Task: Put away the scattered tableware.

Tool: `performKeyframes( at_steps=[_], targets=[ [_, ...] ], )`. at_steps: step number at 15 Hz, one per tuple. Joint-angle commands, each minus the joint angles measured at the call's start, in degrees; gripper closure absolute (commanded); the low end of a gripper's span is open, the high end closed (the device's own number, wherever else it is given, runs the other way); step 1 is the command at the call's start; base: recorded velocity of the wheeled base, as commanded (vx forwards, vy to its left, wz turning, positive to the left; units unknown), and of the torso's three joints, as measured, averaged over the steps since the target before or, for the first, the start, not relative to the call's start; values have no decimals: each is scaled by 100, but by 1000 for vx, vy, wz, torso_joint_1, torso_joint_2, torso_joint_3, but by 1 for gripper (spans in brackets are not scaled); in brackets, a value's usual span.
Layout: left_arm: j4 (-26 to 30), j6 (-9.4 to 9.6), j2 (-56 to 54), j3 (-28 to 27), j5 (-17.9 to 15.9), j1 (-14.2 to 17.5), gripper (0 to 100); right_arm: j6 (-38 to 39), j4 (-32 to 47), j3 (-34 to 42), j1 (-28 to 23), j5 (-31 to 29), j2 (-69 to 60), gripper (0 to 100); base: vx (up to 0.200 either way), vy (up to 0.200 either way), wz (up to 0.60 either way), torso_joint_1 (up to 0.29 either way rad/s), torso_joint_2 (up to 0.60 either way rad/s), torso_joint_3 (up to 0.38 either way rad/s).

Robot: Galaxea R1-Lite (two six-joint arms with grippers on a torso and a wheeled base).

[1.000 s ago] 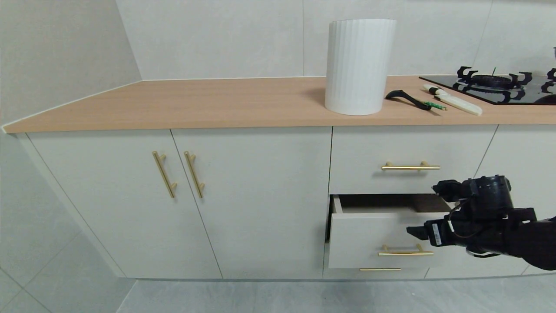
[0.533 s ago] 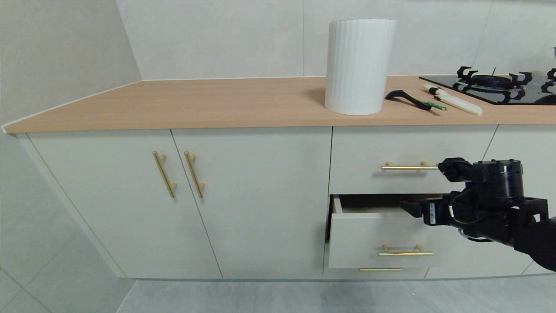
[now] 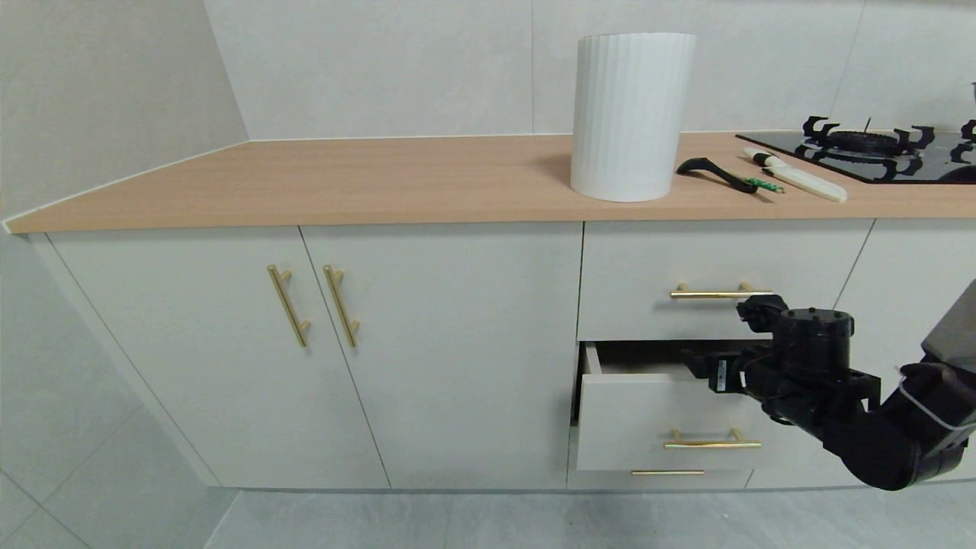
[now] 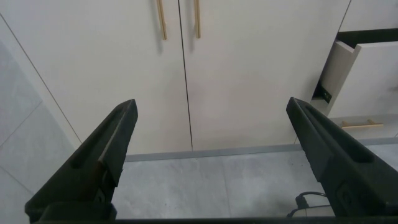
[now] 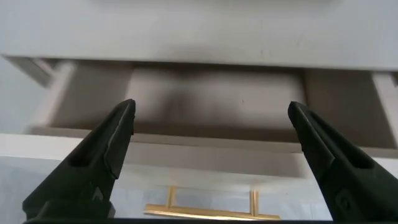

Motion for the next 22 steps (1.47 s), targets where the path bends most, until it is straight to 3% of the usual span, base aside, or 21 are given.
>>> performKeyframes(
  at_steps=[1,9,22],
  targets=[
    [6,-1,2,1,-2,0,0,-9,-70,-24,4,-27,430,0,0,0,0,0,0,0],
    [-3,-1,2,1,-2,0,0,-27,35,37,13,-18,316,0,0,0,0,0,0,0],
    [6,-1,2,1,-2,0,0,-36,2364,11,224,61,-695,0,0,0,0,0,0,0]
  ],
)
